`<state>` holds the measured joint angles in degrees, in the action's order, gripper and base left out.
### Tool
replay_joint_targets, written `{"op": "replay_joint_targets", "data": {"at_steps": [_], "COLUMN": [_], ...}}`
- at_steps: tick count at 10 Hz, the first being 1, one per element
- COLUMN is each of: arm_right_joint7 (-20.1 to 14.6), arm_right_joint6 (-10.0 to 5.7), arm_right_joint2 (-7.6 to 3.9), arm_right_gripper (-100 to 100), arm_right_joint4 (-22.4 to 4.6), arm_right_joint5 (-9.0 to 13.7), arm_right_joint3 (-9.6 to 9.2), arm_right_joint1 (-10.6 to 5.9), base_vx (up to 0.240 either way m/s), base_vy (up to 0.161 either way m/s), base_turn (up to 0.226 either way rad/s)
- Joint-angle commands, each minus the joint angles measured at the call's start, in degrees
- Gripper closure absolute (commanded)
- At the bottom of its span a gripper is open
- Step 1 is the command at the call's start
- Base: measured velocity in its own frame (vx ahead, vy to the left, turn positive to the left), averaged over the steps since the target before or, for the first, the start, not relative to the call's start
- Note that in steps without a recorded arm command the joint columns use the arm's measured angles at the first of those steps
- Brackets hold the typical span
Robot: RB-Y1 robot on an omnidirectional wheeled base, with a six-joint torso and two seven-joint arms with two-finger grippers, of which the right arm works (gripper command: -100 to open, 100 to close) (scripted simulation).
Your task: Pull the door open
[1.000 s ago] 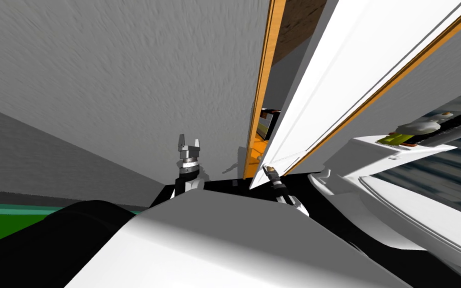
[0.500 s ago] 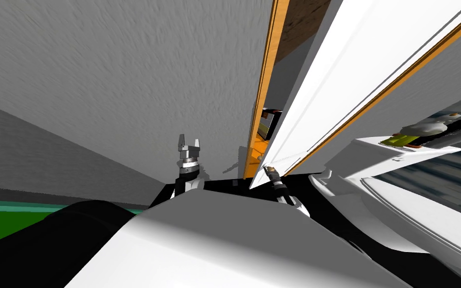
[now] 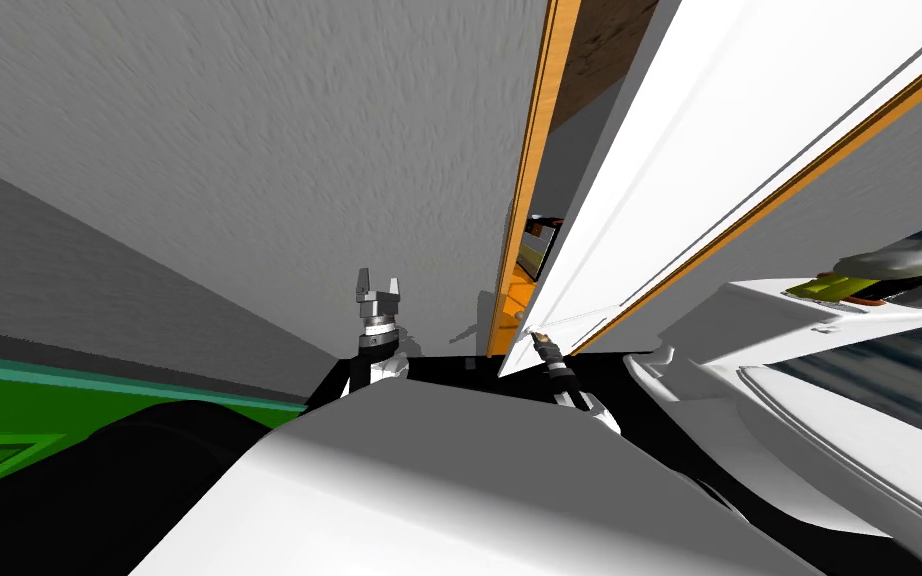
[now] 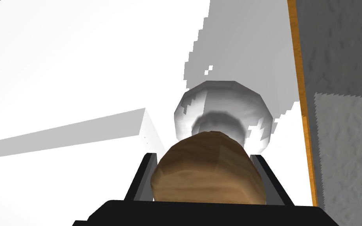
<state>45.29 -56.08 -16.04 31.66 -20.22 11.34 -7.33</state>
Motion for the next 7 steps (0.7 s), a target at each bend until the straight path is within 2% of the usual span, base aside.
{"op": "replay_joint_targets", "data": {"at_steps": [1, 7], "arm_right_joint7": [-2.2, -11.3], "arm_right_joint6": [-0.08, 0.44], "arm_right_joint2": [0.59, 0.39], "arm_right_gripper": [100, 100], "arm_right_joint4": [0.7, 1.3], "arm_right_joint5": [0.7, 5.3], "arm_right_joint3": [-0.81, -2.48], "arm_right_joint1": [0.38, 0.74], "base_vx": [-0.04, -0.05], "base_vy": [-0.048, -0.062], "base_turn": [0.107, 0.113]}}
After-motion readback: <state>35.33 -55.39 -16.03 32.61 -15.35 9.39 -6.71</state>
